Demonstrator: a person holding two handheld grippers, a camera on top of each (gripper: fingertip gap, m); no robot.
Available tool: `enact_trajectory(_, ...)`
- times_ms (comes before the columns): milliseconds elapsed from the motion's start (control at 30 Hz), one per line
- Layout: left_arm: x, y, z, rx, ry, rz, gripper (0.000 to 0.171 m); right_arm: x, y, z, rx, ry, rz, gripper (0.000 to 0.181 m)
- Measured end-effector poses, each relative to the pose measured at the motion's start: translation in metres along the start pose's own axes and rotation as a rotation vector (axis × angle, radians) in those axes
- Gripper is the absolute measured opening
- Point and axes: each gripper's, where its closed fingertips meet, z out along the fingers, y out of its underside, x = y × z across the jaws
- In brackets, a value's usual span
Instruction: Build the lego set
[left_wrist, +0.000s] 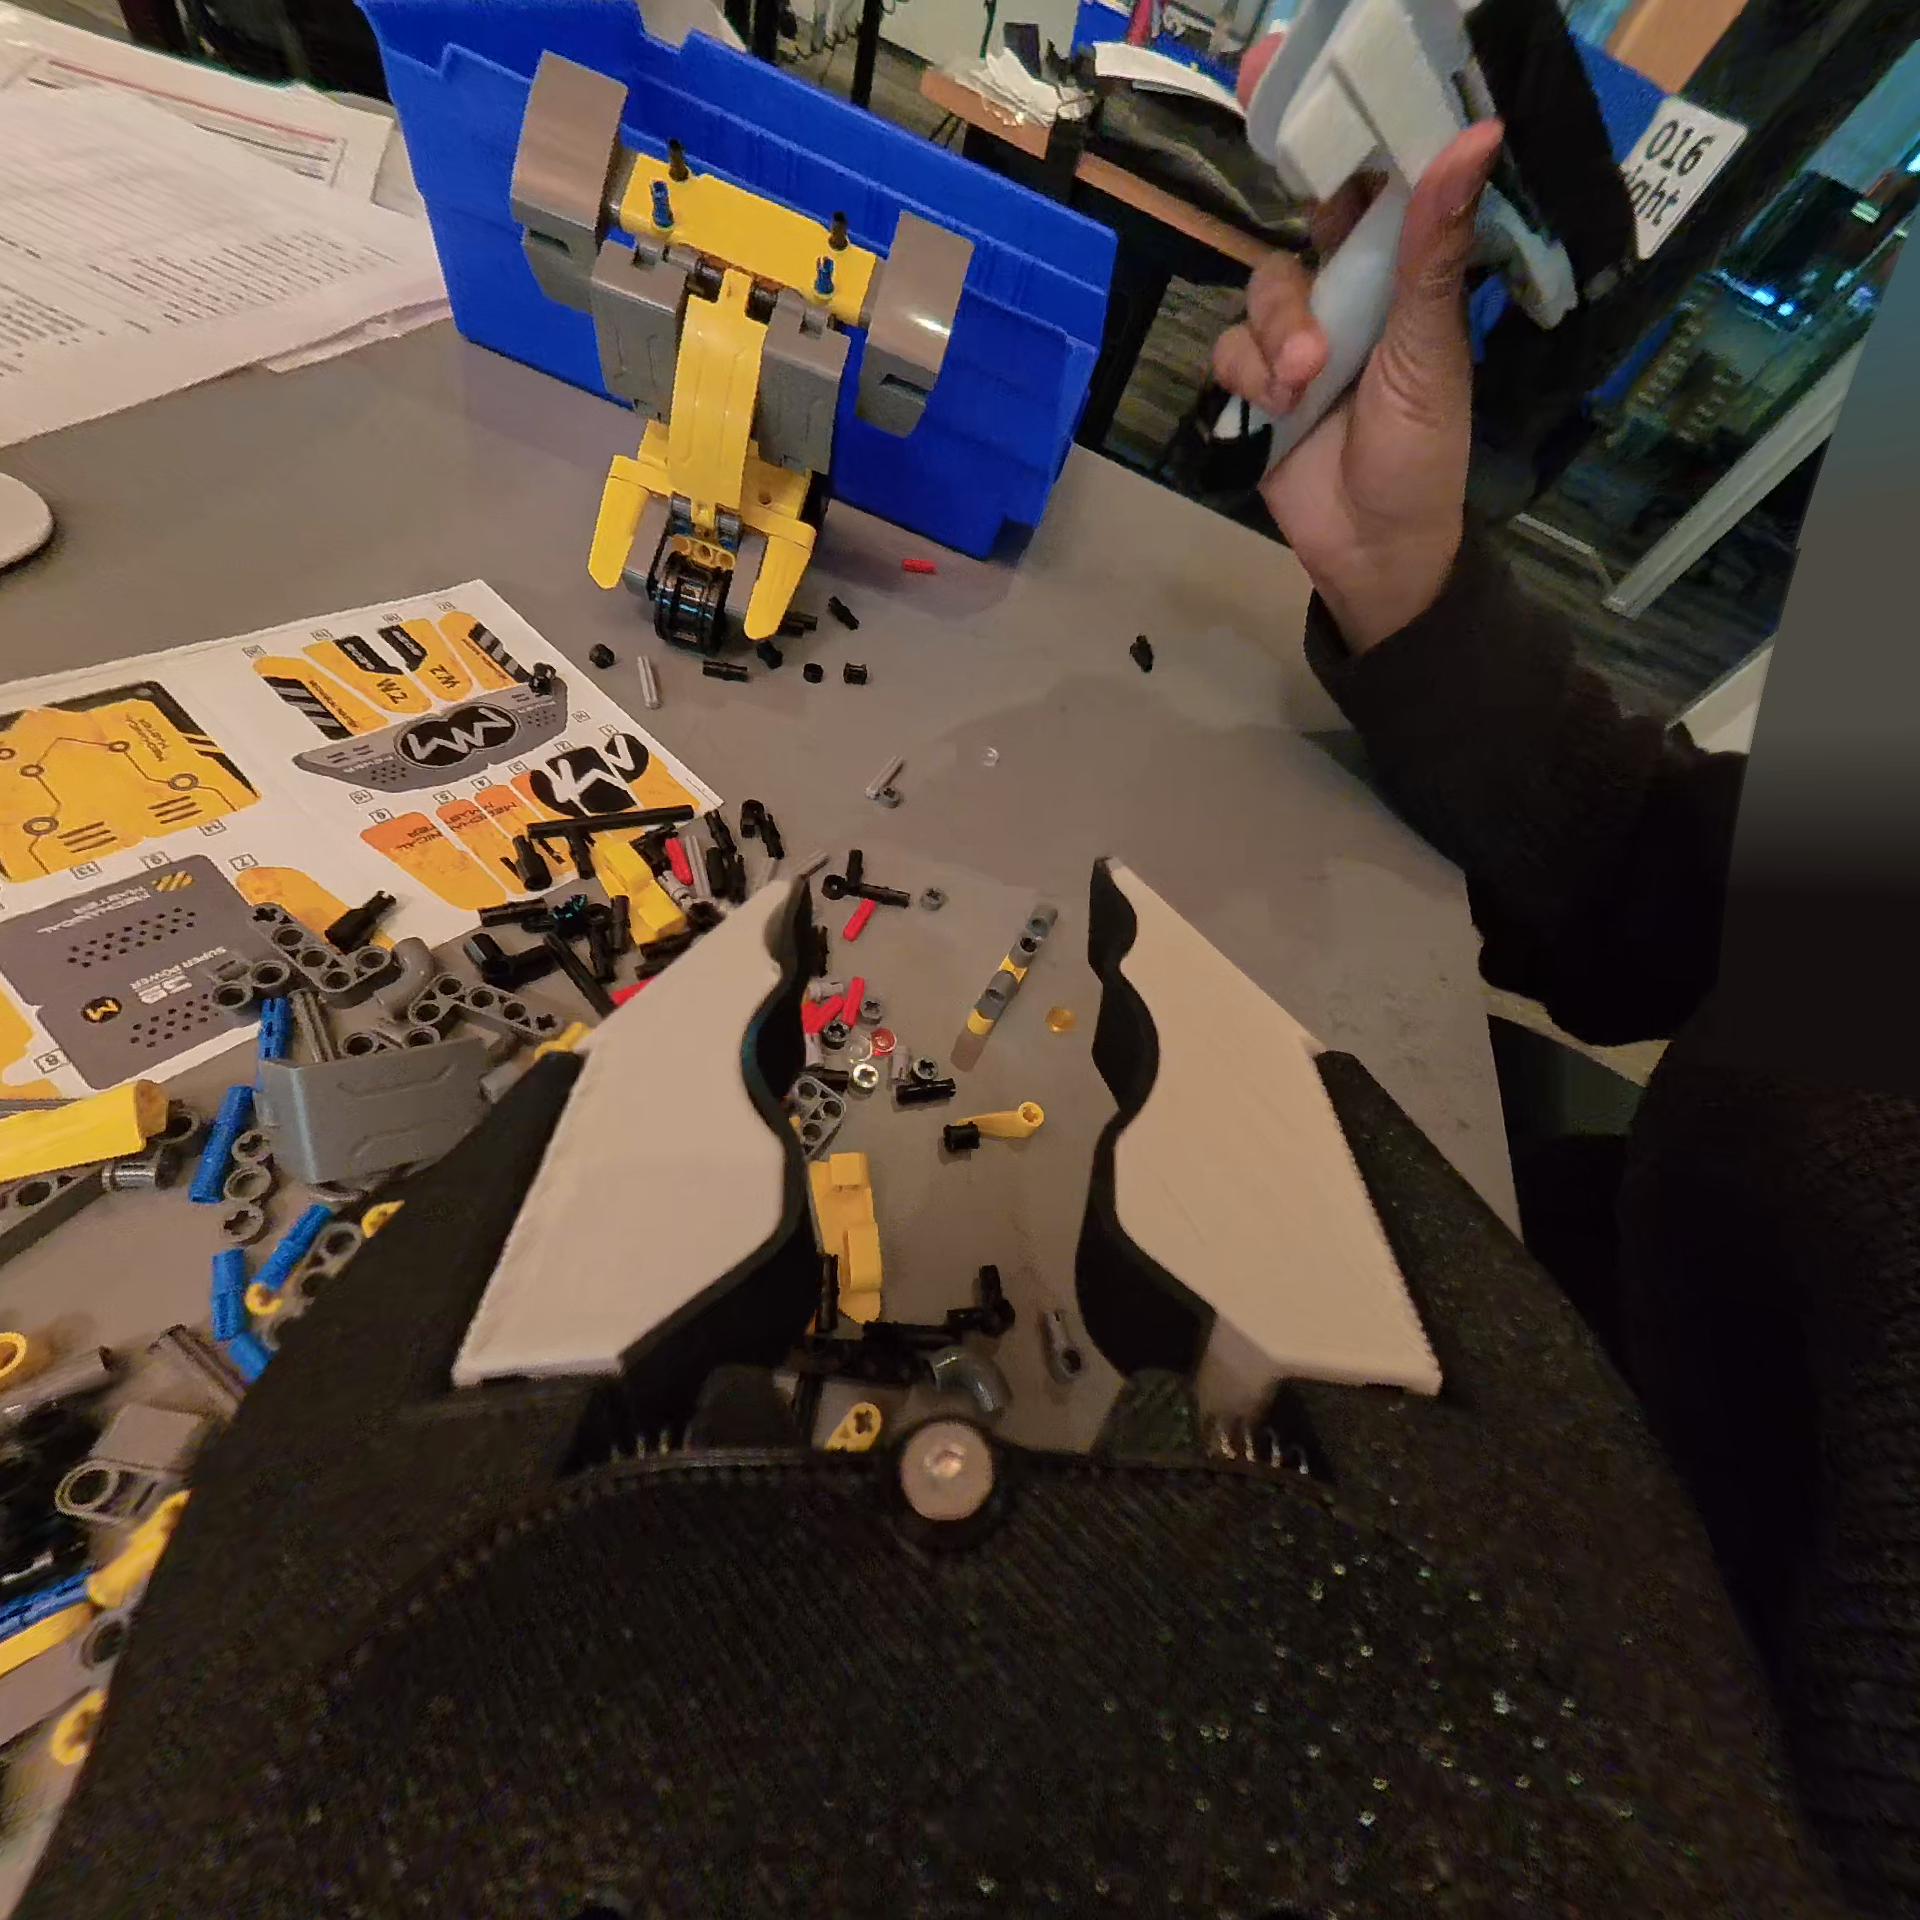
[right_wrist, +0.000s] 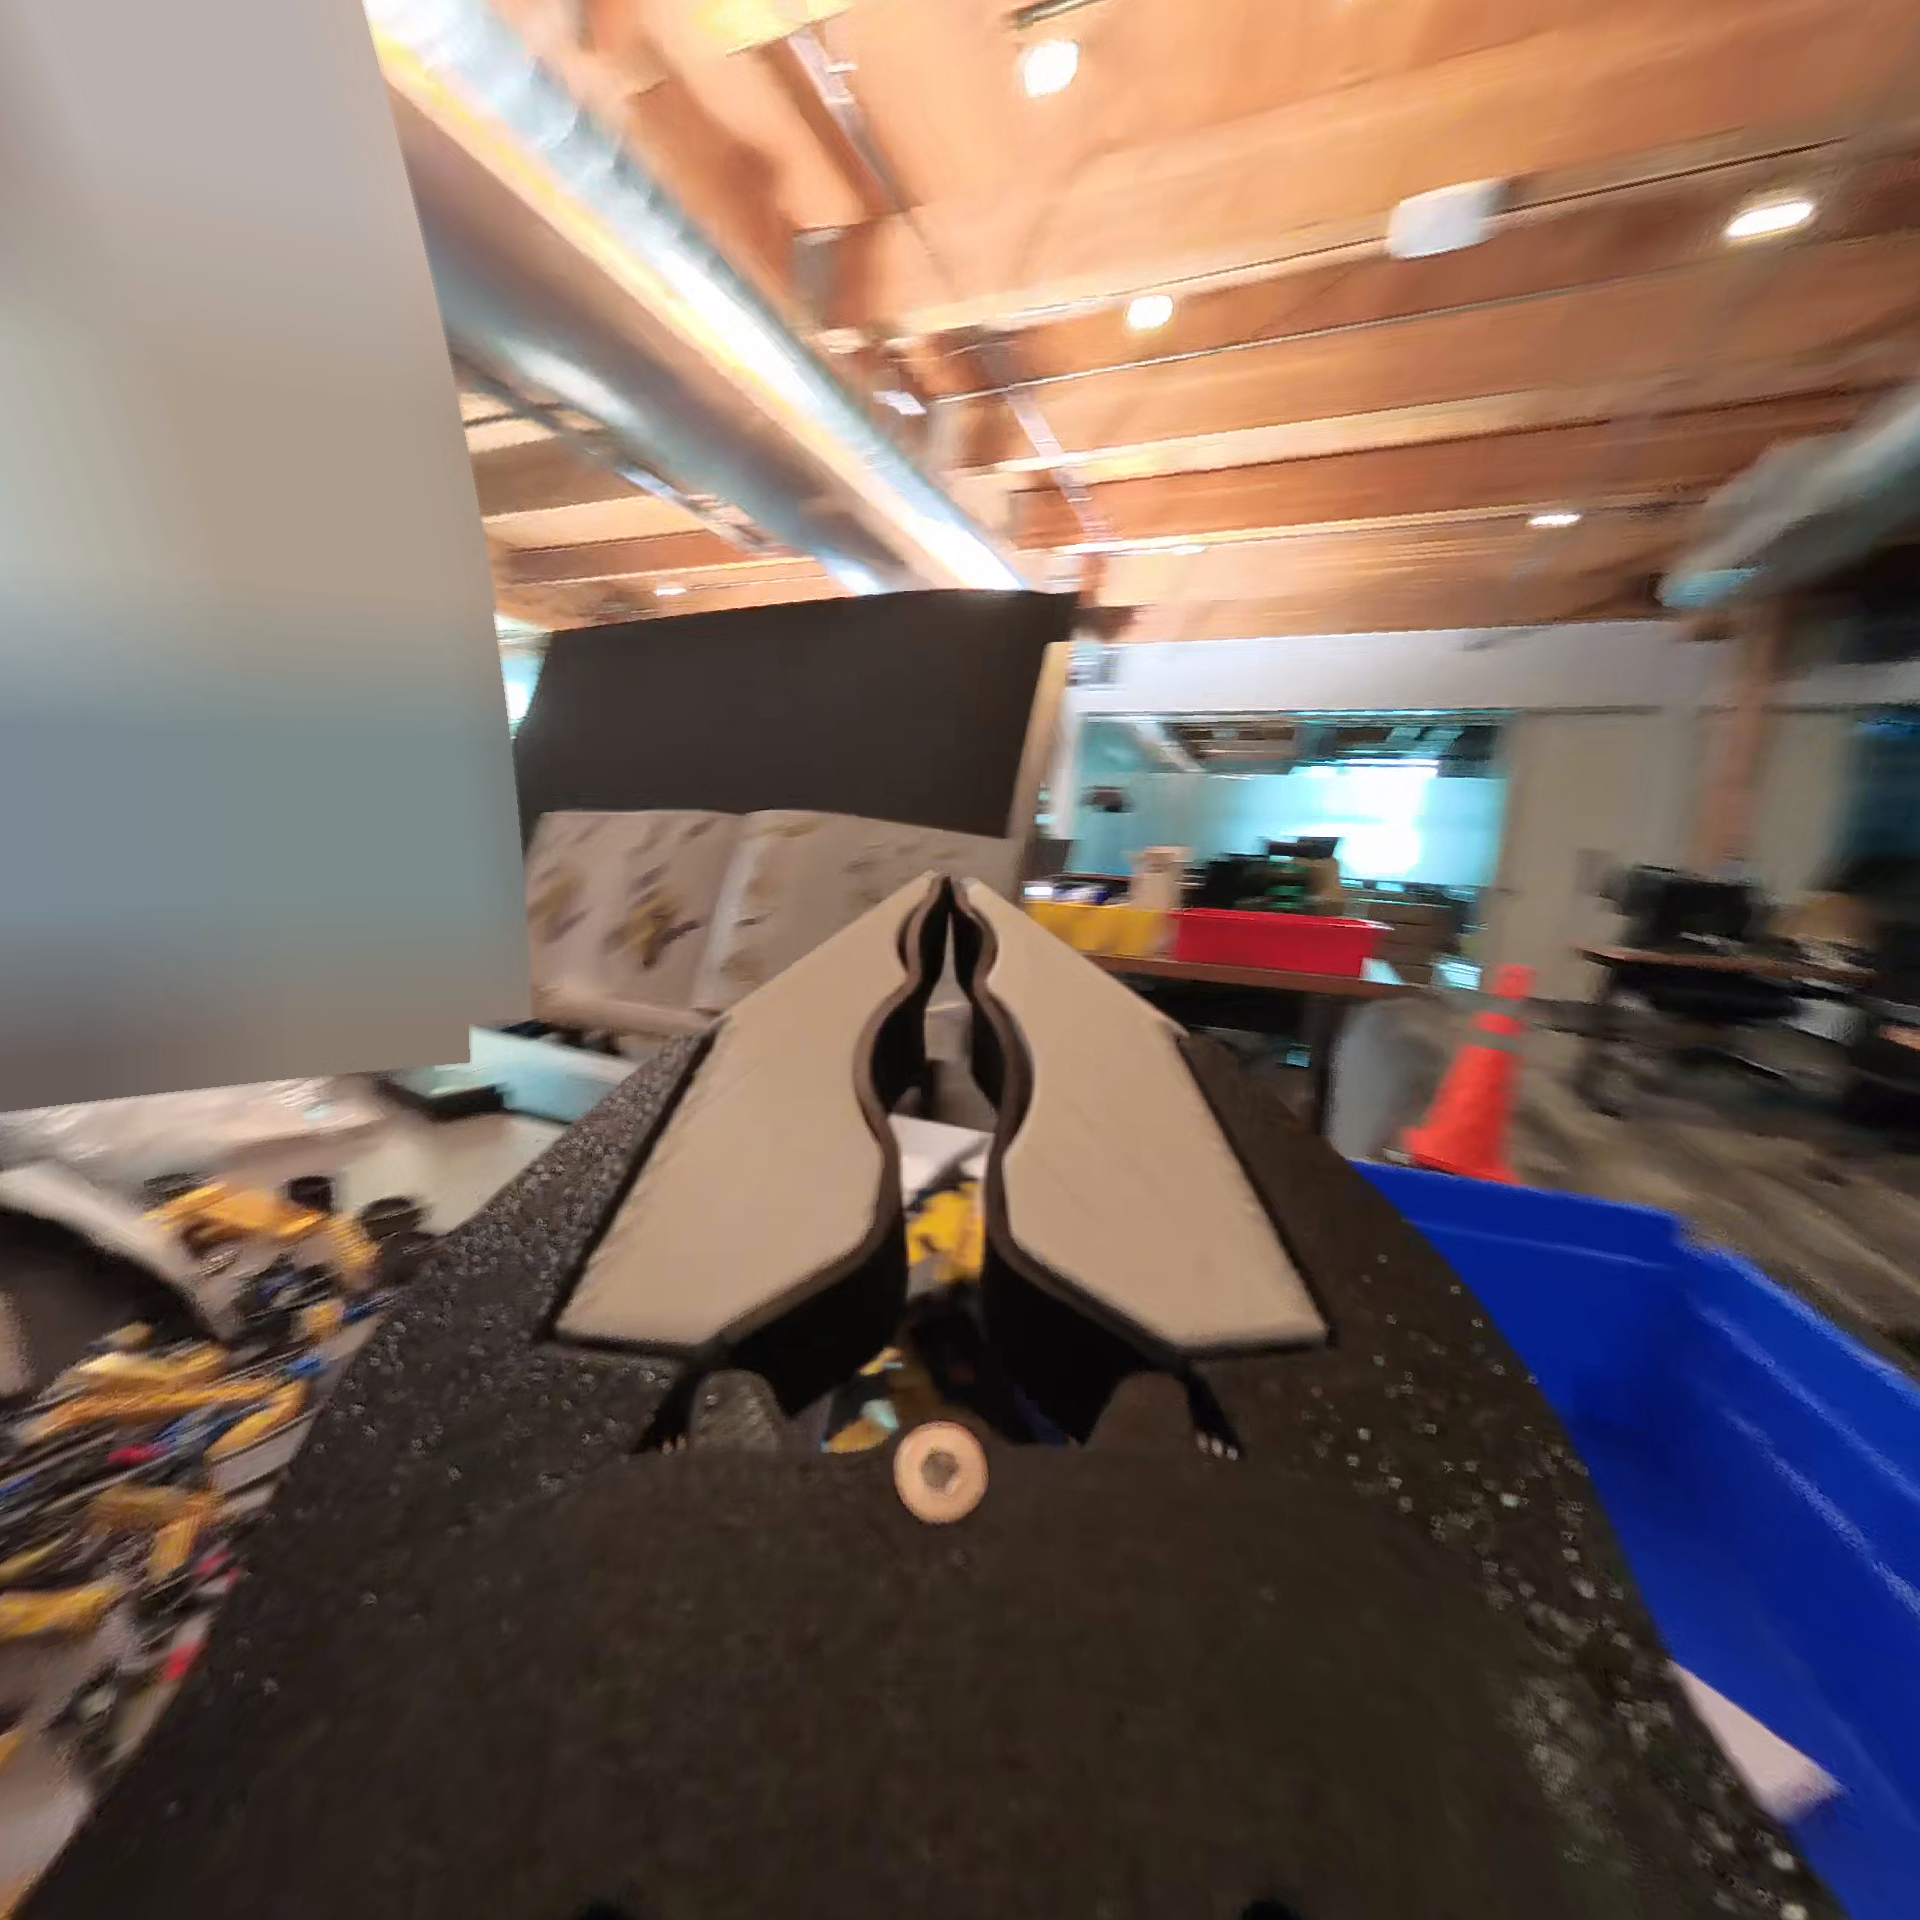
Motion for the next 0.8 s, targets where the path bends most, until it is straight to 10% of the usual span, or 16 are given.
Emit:
enact_trajectory(300,0.001,-0.009,-0.005,0.046,0.007,-0.013,0.051,0.025,0.015,-0.033,-0.110,0.131,-0.014,0.000)
enact_trajectory(433,-0.006,-0.009,-0.006,0.052,-0.025,-0.009,0.051,-0.015,0.085,-0.053,-0.594,0.035,0.248,0.019)
enact_trajectory(567,-0.006,-0.010,-0.005,0.061,-0.018,-0.026,0.050,-0.013,0.149,-0.081,-0.905,0.083,0.004,0.018)
enact_trajectory(800,-0.007,-0.011,-0.006,0.059,-0.053,0.011,0.050,0.014,0.139,-0.089,-0.862,0.156,0.080,0.000)
